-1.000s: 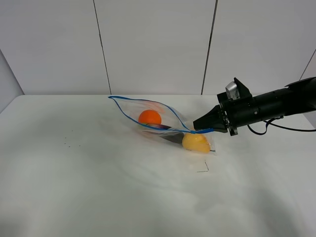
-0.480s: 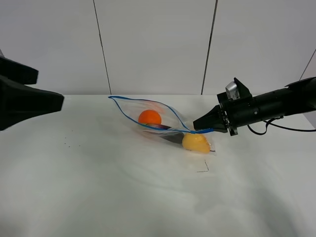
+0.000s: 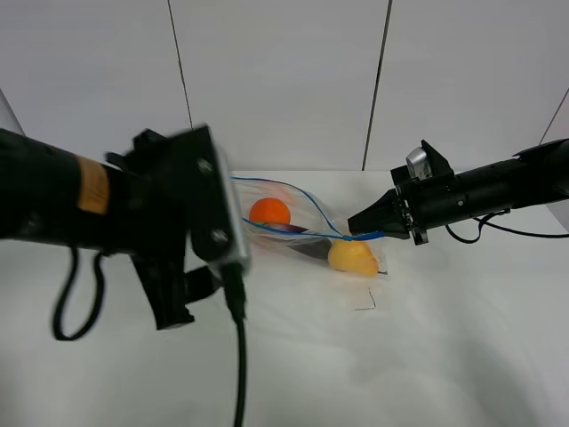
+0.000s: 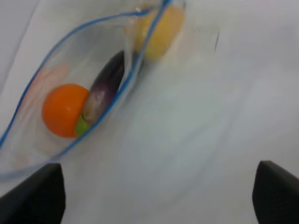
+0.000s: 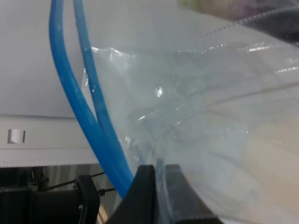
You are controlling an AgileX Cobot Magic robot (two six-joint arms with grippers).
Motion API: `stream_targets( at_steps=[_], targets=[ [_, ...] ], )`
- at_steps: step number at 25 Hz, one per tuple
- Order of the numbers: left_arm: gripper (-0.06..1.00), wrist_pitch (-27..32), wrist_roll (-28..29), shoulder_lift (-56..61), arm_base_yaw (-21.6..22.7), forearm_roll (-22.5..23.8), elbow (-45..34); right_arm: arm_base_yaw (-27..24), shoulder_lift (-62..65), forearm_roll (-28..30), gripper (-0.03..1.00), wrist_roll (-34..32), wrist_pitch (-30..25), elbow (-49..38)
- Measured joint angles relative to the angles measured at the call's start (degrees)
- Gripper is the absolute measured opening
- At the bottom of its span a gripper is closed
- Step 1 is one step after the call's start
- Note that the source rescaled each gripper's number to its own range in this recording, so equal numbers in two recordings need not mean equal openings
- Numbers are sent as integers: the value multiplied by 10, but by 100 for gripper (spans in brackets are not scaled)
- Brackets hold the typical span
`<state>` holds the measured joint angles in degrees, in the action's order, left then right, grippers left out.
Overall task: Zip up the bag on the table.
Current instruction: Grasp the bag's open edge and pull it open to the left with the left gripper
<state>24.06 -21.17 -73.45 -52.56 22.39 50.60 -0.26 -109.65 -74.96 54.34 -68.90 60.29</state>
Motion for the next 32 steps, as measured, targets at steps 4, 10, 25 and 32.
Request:
stream_targets(
  at_steps=[4, 10, 25, 32],
  targets=[
    [86, -38, 204, -81, -67, 280, 1, 0, 0, 0, 0, -2, 0, 0],
    [86, -36, 497, -187, -84, 566, 58, 0, 0, 0, 0, -7, 0, 0],
    [84, -16, 556, -305, -97, 699, 94, 0, 0, 0, 0, -9, 0, 0],
    [84, -17, 571, -322, -97, 702, 127, 0, 0, 0, 0, -10, 0, 0]
  ],
)
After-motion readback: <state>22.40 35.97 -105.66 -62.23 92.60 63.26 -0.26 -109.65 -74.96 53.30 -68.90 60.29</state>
